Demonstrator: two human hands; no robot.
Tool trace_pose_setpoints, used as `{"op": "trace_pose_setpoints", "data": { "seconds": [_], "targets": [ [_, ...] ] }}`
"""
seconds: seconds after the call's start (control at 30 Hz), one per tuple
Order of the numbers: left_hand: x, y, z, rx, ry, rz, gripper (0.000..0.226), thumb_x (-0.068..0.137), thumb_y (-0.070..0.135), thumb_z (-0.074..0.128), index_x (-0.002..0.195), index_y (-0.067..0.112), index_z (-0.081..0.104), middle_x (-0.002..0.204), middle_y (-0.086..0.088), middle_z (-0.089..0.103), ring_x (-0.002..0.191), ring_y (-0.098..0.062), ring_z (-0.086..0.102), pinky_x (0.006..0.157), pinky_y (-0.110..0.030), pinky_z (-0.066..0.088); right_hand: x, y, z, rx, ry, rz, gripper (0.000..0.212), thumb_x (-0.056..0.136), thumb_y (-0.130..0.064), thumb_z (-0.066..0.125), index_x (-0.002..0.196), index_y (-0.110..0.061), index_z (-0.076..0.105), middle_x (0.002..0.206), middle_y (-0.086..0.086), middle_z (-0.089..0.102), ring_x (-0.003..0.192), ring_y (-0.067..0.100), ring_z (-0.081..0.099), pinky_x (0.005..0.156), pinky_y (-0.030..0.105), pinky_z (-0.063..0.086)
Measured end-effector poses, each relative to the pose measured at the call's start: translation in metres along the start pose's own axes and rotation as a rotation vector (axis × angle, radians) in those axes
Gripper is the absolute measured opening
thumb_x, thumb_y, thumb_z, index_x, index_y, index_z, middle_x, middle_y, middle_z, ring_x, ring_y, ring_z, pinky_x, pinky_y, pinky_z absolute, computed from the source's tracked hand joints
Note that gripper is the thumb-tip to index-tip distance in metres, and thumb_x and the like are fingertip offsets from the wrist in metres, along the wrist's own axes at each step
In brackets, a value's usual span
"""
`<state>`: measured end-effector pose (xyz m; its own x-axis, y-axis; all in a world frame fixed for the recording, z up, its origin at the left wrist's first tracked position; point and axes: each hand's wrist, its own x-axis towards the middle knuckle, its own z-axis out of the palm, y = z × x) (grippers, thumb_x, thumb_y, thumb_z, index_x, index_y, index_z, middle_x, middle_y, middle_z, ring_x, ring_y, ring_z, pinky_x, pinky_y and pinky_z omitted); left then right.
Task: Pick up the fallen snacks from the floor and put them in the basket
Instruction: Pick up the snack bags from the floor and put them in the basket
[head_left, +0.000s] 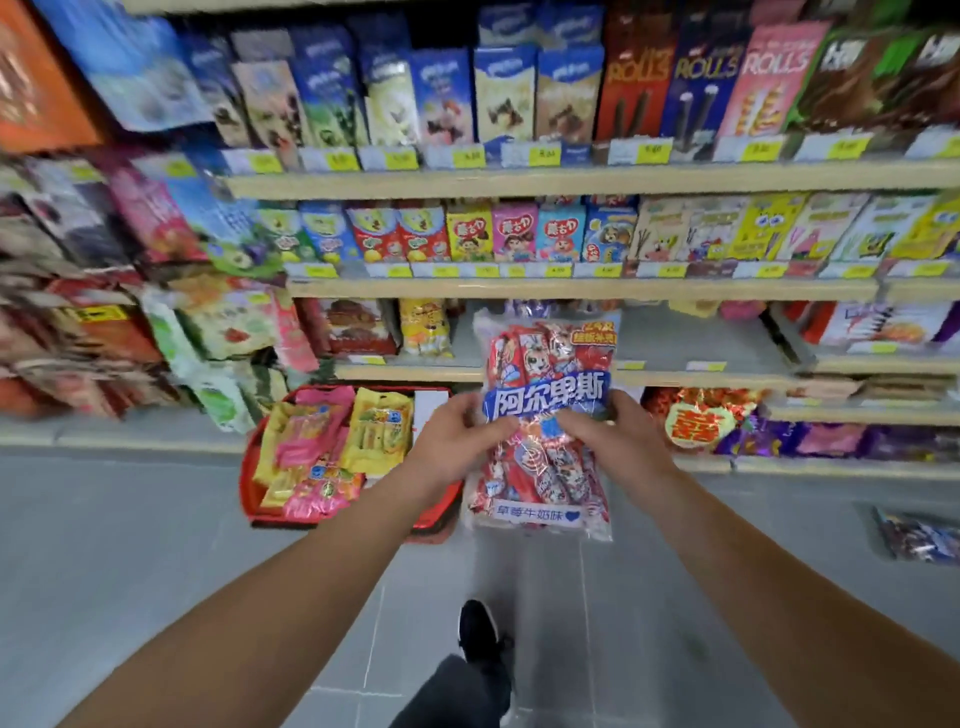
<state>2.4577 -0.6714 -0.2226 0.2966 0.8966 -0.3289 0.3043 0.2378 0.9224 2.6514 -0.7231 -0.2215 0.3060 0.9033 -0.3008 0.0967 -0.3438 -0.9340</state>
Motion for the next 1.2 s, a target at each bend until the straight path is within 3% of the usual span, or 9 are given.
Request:
{"op": "trace_pose_setpoints", "data": {
  "seconds": [0.17,0.3,0.37,0.5,0.6,0.7,0.9,1.0,1.2],
  "targets": [
    [-0.056,-0.017,-0.068,-0.04,0.142,0.018,0.029,0.086,0.025,0.074,0.112,0.019,0.061,0.076,0.004,0.064,0.052,-0.002,0.06,0.049,-0.019,0.046,-0.024,-0.023,0.069,-0.058,-0.155,-0.055,0.044,0.081,-0.032,0.078,0.12,-0.024,0.058,0.107,-0.009,0.069,0.088,0.007,0.067,0.064,0.023,0.046],
    [-0.096,-0.041,-0.119,-0.116,0.214,0.001,0.033,0.084,0.032,0.076,0.112,0.021,0.062,0.103,-0.001,0.074,0.089,-0.019,0.073,0.084,-0.042,0.059,-0.043,-0.033,0.132,-0.105,-0.264,-0.077,0.041,0.082,-0.03,0.078,0.117,-0.025,0.056,0.106,-0.008,0.068,0.088,0.009,0.068,0.068,0.026,0.048],
    [-0.109,-0.057,-0.15,-0.154,0.211,-0.016,0.046,0.078,0.04,0.078,0.116,0.021,0.06,0.106,-0.002,0.074,0.092,-0.023,0.074,0.087,-0.048,0.058,-0.051,-0.035,0.166,-0.121,-0.298,-0.075,0.042,0.082,-0.029,0.078,0.118,-0.026,0.056,0.105,-0.009,0.067,0.089,0.01,0.067,0.069,0.026,0.049],
    [-0.132,-0.093,-0.209,-0.209,0.28,-0.056,0.026,0.086,0.027,0.075,0.107,0.026,0.06,0.106,-0.003,0.074,0.086,-0.019,0.074,0.078,-0.039,0.06,-0.068,-0.03,0.239,-0.151,-0.355,-0.057,0.043,0.08,-0.033,0.08,0.116,-0.028,0.057,0.108,-0.006,0.07,0.093,0.013,0.07,0.085,0.037,0.057],
    [-0.148,-0.123,-0.261,-0.235,0.297,-0.104,0.032,0.086,0.024,0.074,0.113,0.02,0.059,0.106,-0.004,0.073,0.08,-0.015,0.074,0.063,-0.028,0.059,-0.083,-0.024,0.301,-0.159,-0.401,-0.033,0.037,0.079,-0.035,0.08,0.108,-0.032,0.056,0.106,-0.008,0.069,0.094,0.012,0.069,0.087,0.036,0.056],
    [-0.157,-0.15,-0.312,-0.239,0.302,-0.153,0.036,0.084,0.028,0.075,0.114,0.02,0.058,0.101,-0.003,0.073,0.079,-0.017,0.075,0.061,-0.028,0.058,-0.094,-0.013,0.359,-0.154,-0.411,0.01,0.059,0.066,-0.052,0.081,0.117,-0.034,0.057,0.111,-0.01,0.07,0.098,0.014,0.07,0.094,0.046,0.055],
    [-0.155,-0.187,-0.377,-0.208,0.288,-0.241,0.039,0.083,0.032,0.076,0.115,0.018,0.059,0.1,-0.004,0.074,0.077,-0.019,0.075,0.06,-0.03,0.058,-0.097,-0.002,0.435,-0.124,-0.407,0.099,0.044,0.081,-0.034,0.079,0.118,-0.025,0.056,0.107,-0.009,0.067,0.093,0.009,0.066,0.072,0.022,0.048],
    [-0.142,-0.2,-0.397,-0.196,0.271,-0.291,0.037,0.083,0.031,0.076,0.114,0.018,0.06,0.097,-0.003,0.074,0.074,-0.017,0.075,0.056,-0.026,0.056,-0.083,0.007,0.459,-0.103,-0.402,0.165,0.045,0.078,-0.033,0.081,0.115,-0.025,0.056,0.106,-0.003,0.069,0.096,0.016,0.069,0.086,0.035,0.055],
    [-0.089,-0.218,-0.418,-0.146,0.247,-0.383,0.037,0.085,0.031,0.074,0.116,0.017,0.061,0.094,-0.002,0.073,0.066,-0.01,0.073,0.051,-0.022,0.053,-0.033,0.027,0.488,-0.144,-0.396,0.231,0.045,0.08,-0.034,0.079,0.117,-0.02,0.055,0.106,-0.001,0.068,0.093,0.015,0.068,0.087,0.035,0.057]
  ]
}}
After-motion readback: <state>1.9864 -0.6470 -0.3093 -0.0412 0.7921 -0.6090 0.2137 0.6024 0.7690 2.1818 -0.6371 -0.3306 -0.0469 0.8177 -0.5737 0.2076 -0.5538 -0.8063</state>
